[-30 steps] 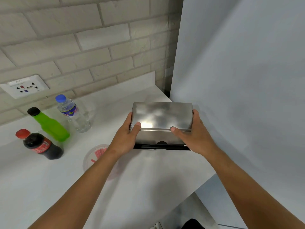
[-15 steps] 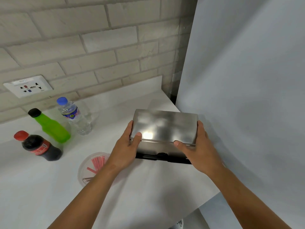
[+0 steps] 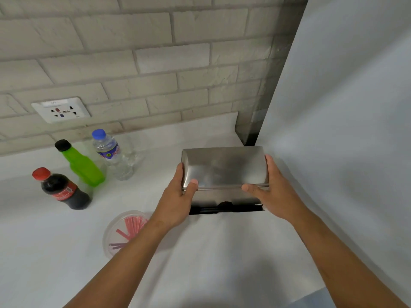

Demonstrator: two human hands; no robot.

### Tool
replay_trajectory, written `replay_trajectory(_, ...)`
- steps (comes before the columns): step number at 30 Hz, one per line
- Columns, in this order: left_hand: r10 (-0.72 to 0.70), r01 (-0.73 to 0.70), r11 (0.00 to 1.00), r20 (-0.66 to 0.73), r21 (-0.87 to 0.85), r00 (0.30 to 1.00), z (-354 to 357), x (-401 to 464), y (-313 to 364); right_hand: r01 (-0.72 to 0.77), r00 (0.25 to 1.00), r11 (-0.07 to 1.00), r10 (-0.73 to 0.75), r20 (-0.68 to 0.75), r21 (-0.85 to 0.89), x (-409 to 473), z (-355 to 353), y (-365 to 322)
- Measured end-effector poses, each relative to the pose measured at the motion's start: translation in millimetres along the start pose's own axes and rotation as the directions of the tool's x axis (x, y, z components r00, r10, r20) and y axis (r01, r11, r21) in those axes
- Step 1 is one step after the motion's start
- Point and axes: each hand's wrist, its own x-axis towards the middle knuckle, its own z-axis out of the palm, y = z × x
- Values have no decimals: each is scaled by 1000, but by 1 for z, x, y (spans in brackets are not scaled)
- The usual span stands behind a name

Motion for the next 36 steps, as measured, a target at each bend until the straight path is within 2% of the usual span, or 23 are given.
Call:
replay_trajectory(15, 14, -10, 999, -90, 47, 996, -3, 76, 25, 144, 981, 987, -133, 142, -76, 126, -18, -18)
replay_trajectory(19, -15, 19, 999, -89, 36, 996, -5, 98, 30, 114, 981, 983, -87, 175, -146, 154, -20, -23)
replay_trajectory(26, -68, 70, 997, -105, 18, 992, -6, 124, 35, 126, 967, 983, -91, 239, -137, 188, -25, -37)
replay_trajectory(36, -68, 69, 998, -103, 9, 992, -6, 135, 35, 127, 970, 970, -78, 230, -206, 200, -26, -40)
